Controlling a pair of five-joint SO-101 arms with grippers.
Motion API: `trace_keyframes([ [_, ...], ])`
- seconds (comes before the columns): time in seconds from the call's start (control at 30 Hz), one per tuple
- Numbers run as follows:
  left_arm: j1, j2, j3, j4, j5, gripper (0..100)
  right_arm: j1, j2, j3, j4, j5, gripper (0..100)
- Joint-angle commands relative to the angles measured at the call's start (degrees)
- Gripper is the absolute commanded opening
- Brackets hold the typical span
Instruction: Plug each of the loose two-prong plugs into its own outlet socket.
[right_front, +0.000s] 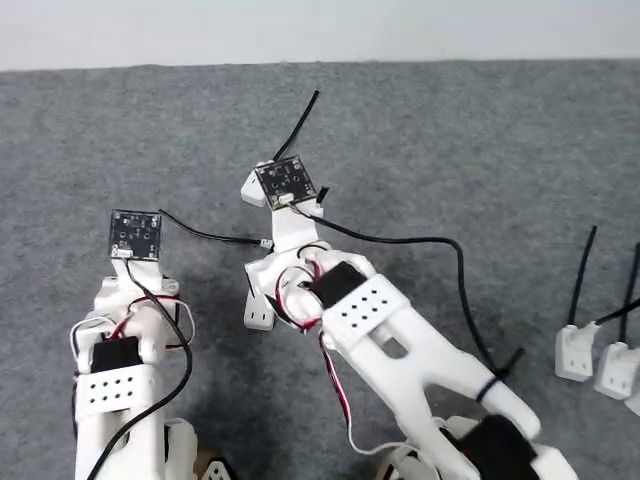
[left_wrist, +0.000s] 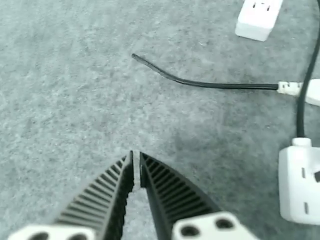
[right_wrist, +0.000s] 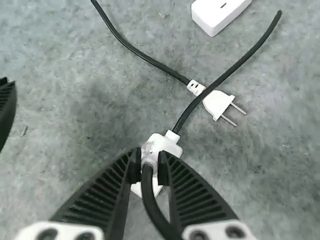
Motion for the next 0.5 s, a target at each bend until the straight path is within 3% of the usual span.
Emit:
trace_keyframes([
  [0.0, -0.7, -0.7, -3.21, -1.49, 0.88, 1, 0.92, 0.31, -0.88, -1.8, -0.7, 0.8],
  [0.47, -0.88, -0.7, -3.12, -1.41, 0.88, 1, 1.8, 4.0, -0.79, -3.65, 1.23, 0.8],
])
